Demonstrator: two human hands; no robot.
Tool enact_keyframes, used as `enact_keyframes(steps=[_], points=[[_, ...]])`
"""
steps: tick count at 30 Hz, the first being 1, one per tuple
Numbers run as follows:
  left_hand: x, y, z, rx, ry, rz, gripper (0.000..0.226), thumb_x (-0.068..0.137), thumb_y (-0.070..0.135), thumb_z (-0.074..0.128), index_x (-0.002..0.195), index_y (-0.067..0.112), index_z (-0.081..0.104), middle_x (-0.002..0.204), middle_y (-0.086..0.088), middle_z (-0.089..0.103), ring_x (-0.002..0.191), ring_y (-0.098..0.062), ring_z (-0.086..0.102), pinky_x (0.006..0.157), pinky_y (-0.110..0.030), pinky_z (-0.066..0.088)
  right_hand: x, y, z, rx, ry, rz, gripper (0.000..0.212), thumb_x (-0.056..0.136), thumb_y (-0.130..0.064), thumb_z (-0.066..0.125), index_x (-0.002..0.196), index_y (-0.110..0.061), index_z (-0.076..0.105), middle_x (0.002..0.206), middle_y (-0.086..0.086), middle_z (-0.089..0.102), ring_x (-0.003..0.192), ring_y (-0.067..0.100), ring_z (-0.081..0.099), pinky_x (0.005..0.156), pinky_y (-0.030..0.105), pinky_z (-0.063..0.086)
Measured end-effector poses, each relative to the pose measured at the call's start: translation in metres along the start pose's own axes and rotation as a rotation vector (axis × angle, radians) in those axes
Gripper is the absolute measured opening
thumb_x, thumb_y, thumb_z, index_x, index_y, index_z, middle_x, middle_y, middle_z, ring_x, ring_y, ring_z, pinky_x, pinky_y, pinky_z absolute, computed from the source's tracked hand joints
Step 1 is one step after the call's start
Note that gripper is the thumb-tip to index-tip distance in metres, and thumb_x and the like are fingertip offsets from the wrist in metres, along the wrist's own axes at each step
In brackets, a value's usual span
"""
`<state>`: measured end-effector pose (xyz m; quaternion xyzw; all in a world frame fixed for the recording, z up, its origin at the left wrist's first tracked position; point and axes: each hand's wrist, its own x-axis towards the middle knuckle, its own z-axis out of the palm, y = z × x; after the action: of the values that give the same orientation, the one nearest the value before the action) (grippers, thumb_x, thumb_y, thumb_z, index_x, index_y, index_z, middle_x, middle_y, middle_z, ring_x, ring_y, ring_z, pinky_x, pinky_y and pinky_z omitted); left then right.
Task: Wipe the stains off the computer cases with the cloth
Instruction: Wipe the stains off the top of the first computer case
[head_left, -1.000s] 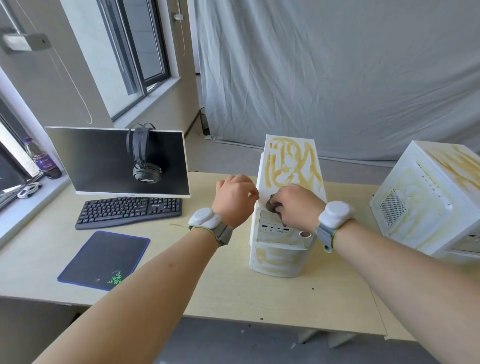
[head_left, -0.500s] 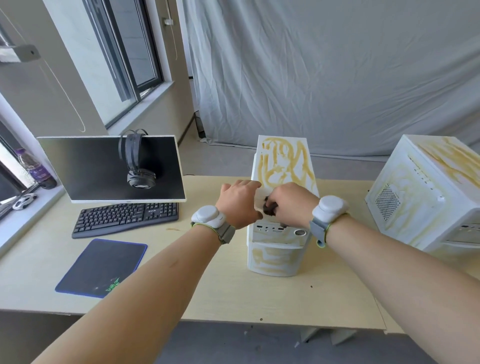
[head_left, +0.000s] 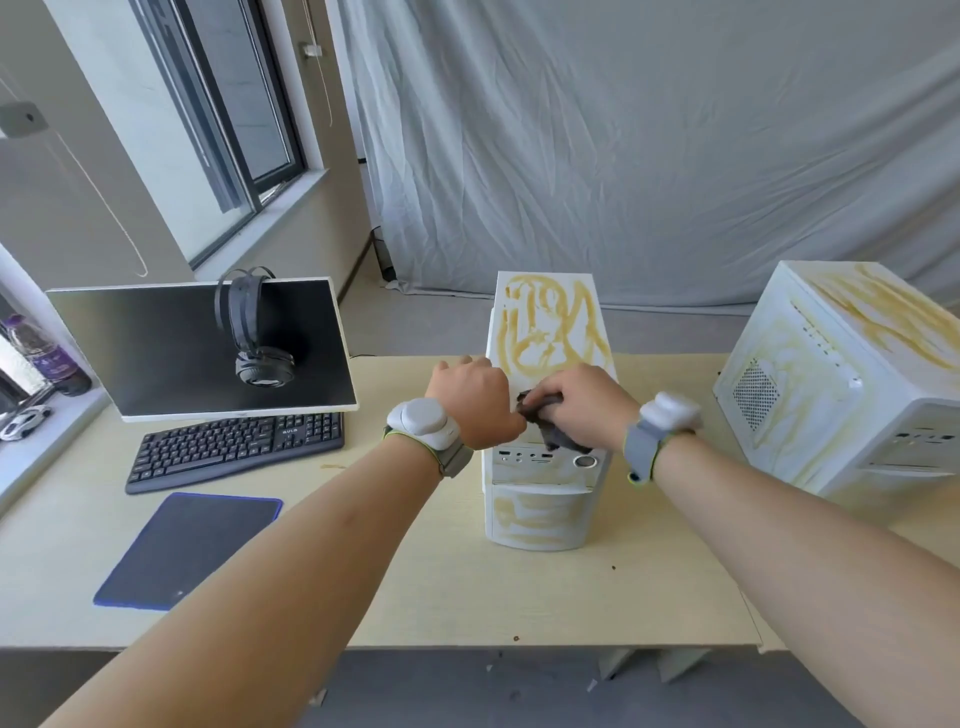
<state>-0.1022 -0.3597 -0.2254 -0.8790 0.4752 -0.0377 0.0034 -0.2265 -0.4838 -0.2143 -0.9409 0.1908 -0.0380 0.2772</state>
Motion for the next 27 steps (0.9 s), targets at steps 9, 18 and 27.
enact_keyframes(steps=[9, 18, 27], points=[[0.012, 0.016, -0.008, 0.074, -0.046, 0.001, 0.063, 0.079, 0.081, 0.055, 0.065, 0.02, 0.047, 0.073, 0.003, 0.053, 0.075, -0.021, 0.054, 0.092, -0.044, 0.042, -0.011, 0.032, 0.013, -0.213, 0.153, -0.046, 0.035, 0.089, -0.006, 0.054, 0.107, -0.025, 0.077, 0.1, 0.0, 0.061, 0.103, 0.03, 0.054, 0.086, 0.034, 0.044], [0.014, 0.019, -0.015, 0.032, -0.106, -0.002, 0.061, 0.081, 0.071, 0.065, 0.064, 0.015, 0.047, 0.065, 0.0, 0.053, 0.057, -0.017, 0.05, 0.063, -0.03, 0.048, 0.001, 0.017, -0.008, -0.223, 0.137, 0.117, 0.029, 0.074, -0.004, 0.052, 0.075, -0.02, 0.075, 0.081, 0.004, 0.069, 0.082, 0.029, 0.063, 0.071, 0.037, 0.057], [0.022, 0.02, -0.021, 0.048, -0.152, 0.035, 0.062, 0.08, 0.071, 0.068, 0.063, 0.014, 0.049, 0.063, 0.001, 0.052, 0.055, -0.017, 0.051, 0.056, -0.028, 0.047, 0.007, 0.029, -0.012, -0.265, 0.08, 0.174, 0.026, 0.079, -0.007, 0.047, 0.074, -0.011, 0.073, 0.077, 0.008, 0.068, 0.074, 0.029, 0.058, 0.058, 0.03, 0.047]])
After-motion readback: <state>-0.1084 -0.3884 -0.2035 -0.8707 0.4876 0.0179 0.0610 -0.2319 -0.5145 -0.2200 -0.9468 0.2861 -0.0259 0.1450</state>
